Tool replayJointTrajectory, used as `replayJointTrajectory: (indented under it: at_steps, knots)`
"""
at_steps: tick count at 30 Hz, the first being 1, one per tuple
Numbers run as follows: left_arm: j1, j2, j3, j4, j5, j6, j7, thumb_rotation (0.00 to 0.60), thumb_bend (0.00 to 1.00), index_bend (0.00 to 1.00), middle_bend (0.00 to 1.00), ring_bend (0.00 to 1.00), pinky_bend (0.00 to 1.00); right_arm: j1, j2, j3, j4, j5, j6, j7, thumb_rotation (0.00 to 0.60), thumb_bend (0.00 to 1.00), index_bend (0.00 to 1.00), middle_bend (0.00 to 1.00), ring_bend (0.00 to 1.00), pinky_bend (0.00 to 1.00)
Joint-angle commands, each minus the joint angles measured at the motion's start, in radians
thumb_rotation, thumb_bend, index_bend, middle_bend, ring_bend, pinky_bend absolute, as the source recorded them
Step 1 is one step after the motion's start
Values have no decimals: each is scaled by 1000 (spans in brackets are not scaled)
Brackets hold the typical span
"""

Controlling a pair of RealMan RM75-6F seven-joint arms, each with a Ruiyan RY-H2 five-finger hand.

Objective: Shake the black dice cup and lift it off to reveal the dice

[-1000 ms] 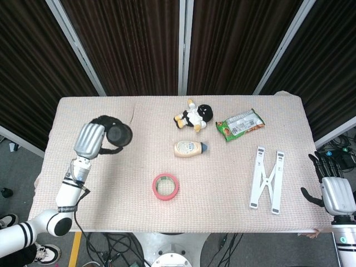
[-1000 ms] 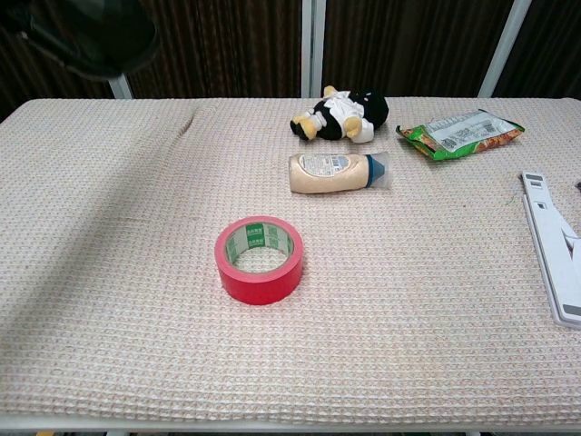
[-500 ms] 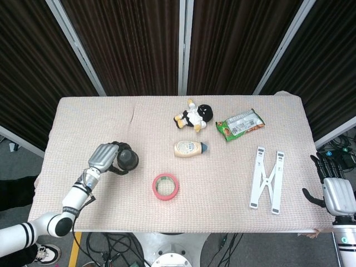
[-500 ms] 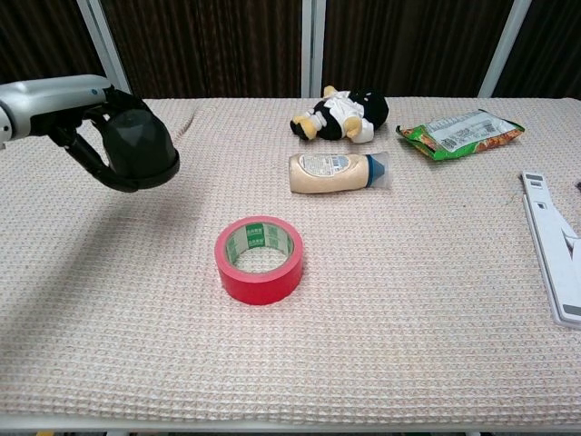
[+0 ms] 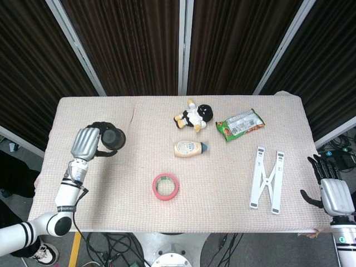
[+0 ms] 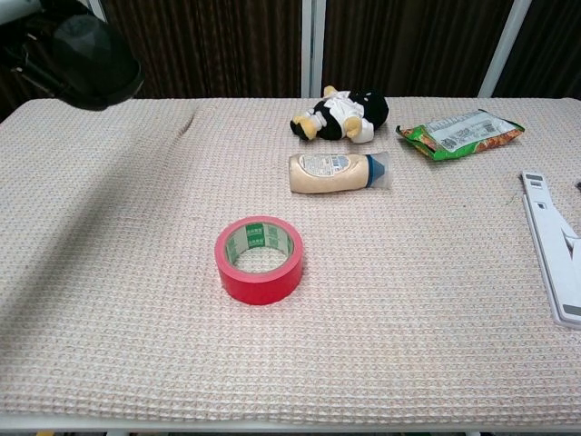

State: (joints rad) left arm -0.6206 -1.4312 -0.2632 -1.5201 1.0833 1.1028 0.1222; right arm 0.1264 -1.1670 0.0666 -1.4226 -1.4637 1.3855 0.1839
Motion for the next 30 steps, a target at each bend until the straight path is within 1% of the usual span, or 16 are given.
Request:
replayJointTrajectory:
  at_steps: [1,4,8,11,14,17,19,22,23,25,26,27,29,30]
  knots:
    - [-2,-34,35,79,-16,-154,-47,600,227,432,473,290,373,0,-2,1,2,3,-1,-1,600,155,0,0,0,0]
    - [-9,-23,28,37,27,-127,-47,600,227,432,473,290,373,0,-6,1,7,7,-7,2,600,155,0,0,0,0]
    - [-20,-16,41,-61,97,-104,-35,600,226,432,473,291,373,1,-9,-2,14,7,-13,5,600,155,0,0,0,0]
    - [-30,-22,54,-154,123,-122,-57,600,225,432,473,290,372,1,-9,-2,15,7,-14,4,600,155,0,0,0,0]
    - [-45,-29,79,-230,167,-145,-58,600,225,432,473,291,371,0,-8,-2,15,8,-14,4,600,155,0,0,0,0]
    - [-63,-35,83,-258,186,-160,-53,600,225,432,473,290,371,-1,-8,-3,16,8,-15,5,600,155,0,0,0,0]
    - [-76,-41,66,-221,165,-155,-25,600,225,432,473,290,371,-1,-9,-4,17,9,-16,5,600,155,0,0,0,0]
    - [-107,-42,17,-112,28,-194,6,600,225,432,473,290,371,2,-8,-2,20,12,-23,8,600,156,0,0,0,0]
    - [-122,-44,-5,-43,-27,-197,37,600,225,432,473,290,371,2,-9,-1,21,13,-25,9,600,156,0,0,0,0]
    - [-143,-59,-32,79,-93,-170,104,600,225,433,473,291,371,3,-11,0,23,14,-25,13,600,156,0,0,0,0]
    - [-156,-72,-45,157,-134,-146,156,600,225,434,473,291,371,3,-12,0,25,15,-26,16,600,156,0,0,0,0]
    - [-164,-81,-54,210,-163,-127,199,600,225,434,473,290,370,3,-14,0,27,16,-27,17,600,156,0,0,0,0]
    - [-178,-90,-83,277,-230,-105,253,600,225,434,473,290,369,2,-16,0,30,18,-28,21,600,155,0,0,0,0]
    - [-179,-86,-97,276,-256,-108,253,600,225,434,473,290,369,2,-16,0,32,19,-28,22,600,155,0,0,0,0]
